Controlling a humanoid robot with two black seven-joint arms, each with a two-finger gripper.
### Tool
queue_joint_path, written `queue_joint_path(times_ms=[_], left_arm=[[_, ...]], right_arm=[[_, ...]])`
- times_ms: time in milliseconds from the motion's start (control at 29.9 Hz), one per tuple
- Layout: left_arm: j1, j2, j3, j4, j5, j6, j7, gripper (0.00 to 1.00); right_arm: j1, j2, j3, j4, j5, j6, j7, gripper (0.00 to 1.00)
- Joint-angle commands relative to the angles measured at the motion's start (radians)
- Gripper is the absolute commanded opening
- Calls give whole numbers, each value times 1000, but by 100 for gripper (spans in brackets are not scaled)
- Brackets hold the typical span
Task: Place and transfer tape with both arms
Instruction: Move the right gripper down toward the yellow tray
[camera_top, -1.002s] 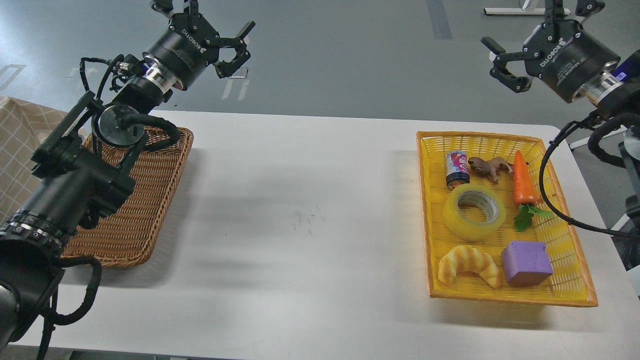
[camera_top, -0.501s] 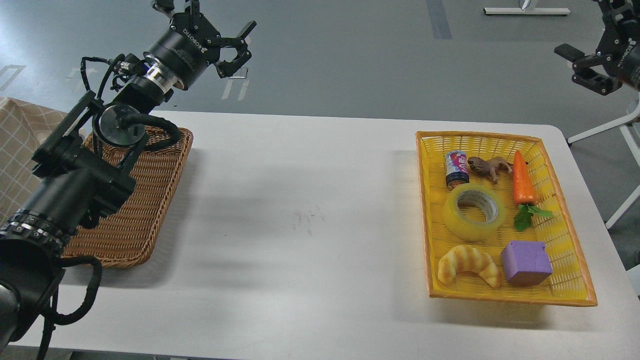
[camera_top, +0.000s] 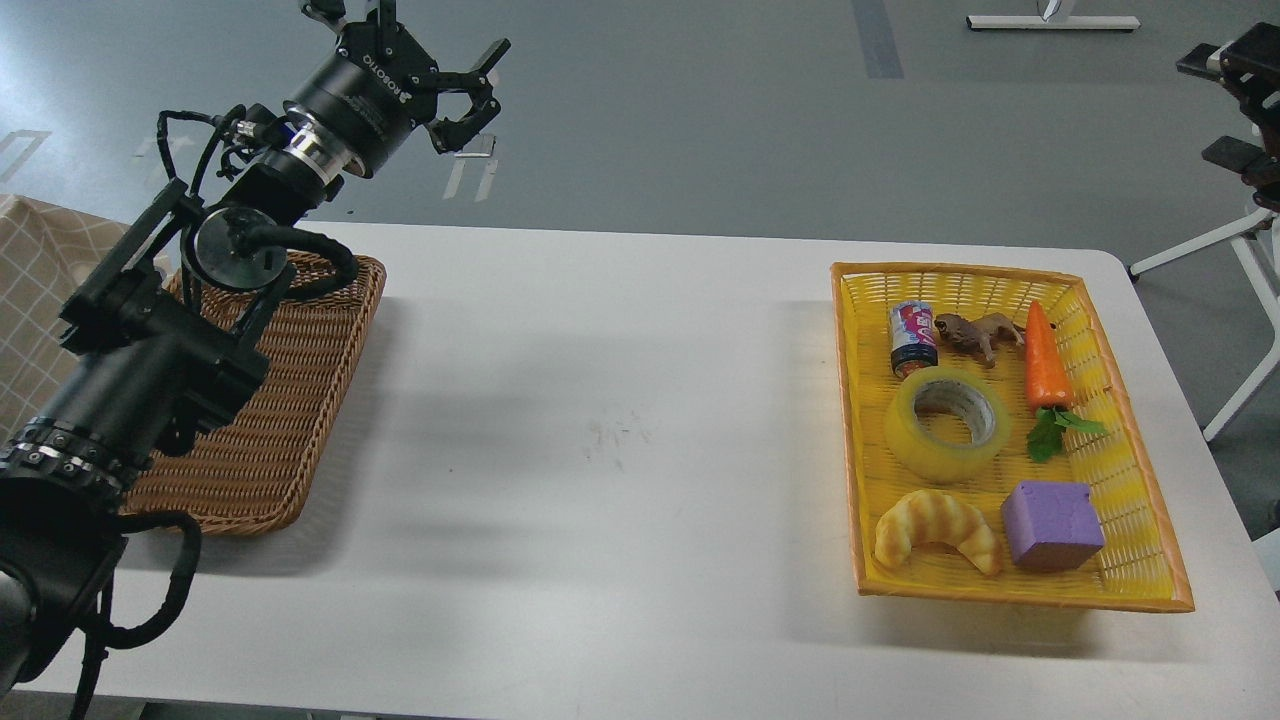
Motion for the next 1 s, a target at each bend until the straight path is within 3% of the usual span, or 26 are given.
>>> queue_joint_path(times_ms=[0, 434, 969], left_arm=[[2, 1, 0, 0, 0, 0, -3, 98], [0, 1, 0, 0, 0, 0, -3, 98], [3, 1, -2, 0, 0, 0, -3, 98]], right_arm=[[-3, -19, -20, -2, -36, 0, 1, 100], [-32, -19, -86, 50, -334, 0, 9, 100], [-31, -102, -302, 213, -428, 0, 11, 100]])
